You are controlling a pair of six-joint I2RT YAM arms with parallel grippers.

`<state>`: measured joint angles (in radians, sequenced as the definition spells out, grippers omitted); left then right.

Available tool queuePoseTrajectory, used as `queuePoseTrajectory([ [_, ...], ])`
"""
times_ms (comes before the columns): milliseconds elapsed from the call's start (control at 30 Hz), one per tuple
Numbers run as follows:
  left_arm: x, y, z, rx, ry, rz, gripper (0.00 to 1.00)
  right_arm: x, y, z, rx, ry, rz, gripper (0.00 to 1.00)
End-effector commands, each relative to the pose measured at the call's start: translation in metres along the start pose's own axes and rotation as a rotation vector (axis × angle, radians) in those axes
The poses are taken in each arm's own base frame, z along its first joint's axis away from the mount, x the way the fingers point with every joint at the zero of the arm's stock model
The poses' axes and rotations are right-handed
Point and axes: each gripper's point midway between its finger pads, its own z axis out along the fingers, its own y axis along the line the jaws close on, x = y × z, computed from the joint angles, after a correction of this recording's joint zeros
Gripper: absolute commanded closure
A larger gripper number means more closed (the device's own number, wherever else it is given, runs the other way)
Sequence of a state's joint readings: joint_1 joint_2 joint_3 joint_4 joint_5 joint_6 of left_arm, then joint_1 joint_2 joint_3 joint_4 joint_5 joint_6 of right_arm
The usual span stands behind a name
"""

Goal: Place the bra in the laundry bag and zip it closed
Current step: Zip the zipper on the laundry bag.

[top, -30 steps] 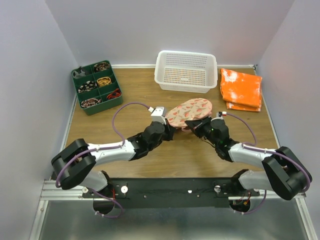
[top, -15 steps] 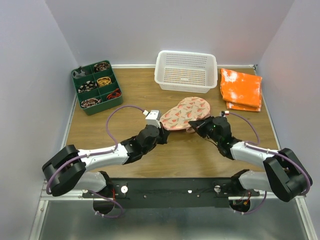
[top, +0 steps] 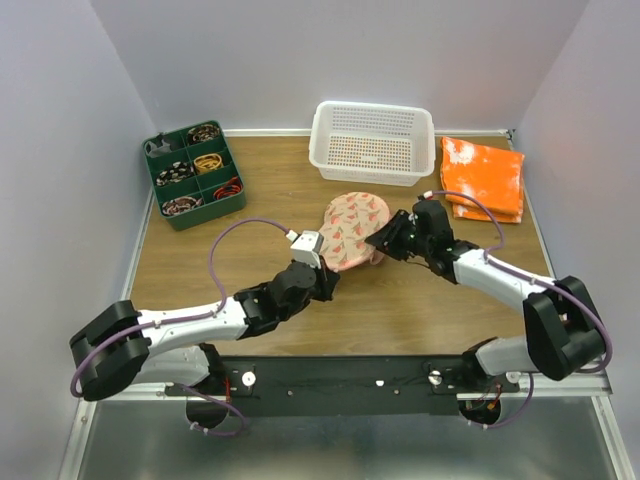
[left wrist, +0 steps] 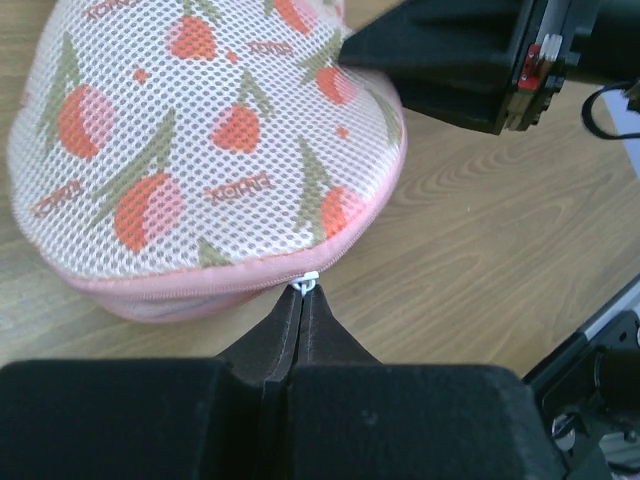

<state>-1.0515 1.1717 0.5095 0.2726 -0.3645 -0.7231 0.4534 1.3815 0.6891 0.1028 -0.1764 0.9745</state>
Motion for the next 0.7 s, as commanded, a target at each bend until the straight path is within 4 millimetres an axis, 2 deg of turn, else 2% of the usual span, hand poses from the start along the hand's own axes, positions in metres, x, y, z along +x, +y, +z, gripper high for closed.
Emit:
queuePoseTrajectory([
  [0, 0.007, -0.005, -0.003, -0.011, 0.018, 0.024, 1.00, -0.001, -0.024, -0.022, 0.125, -0.005, 0.030, 0.33],
  [33, 0.005, -0.009, -0.002, -0.007, 0.017, 0.027, 1.00, 0.000, -0.029, -0.028, 0.153, -0.013, 0.048, 0.26],
  [67, 0.007, -0.012, -0.001, -0.003, 0.024, 0.033, 1.00, -0.002, -0.025, -0.037, 0.144, -0.030, 0.062, 0.23],
  [200, 0.009, -0.017, 0.006, -0.004, 0.032, 0.043, 1.00, 0.003, -0.020, -0.063, 0.121, -0.062, 0.193, 0.21],
  [300, 0.007, -0.026, 0.013, 0.007, 0.035, 0.052, 1.00, 0.010, -0.015, -0.073, 0.084, -0.051, 0.297, 0.20],
  [367, 0.006, -0.032, 0.018, 0.015, 0.040, 0.055, 1.00, 0.023, -0.017, -0.072, 0.063, -0.001, 0.330, 0.20],
  [467, 0.004, -0.042, 0.023, 0.037, 0.041, 0.063, 1.00, 0.032, -0.019, -0.069, 0.058, 0.038, 0.384, 0.20],
  [667, 0.007, -0.053, 0.036, 0.046, 0.062, 0.095, 1.00, 0.036, -0.013, -0.061, 0.011, 0.072, 0.433, 0.20],
])
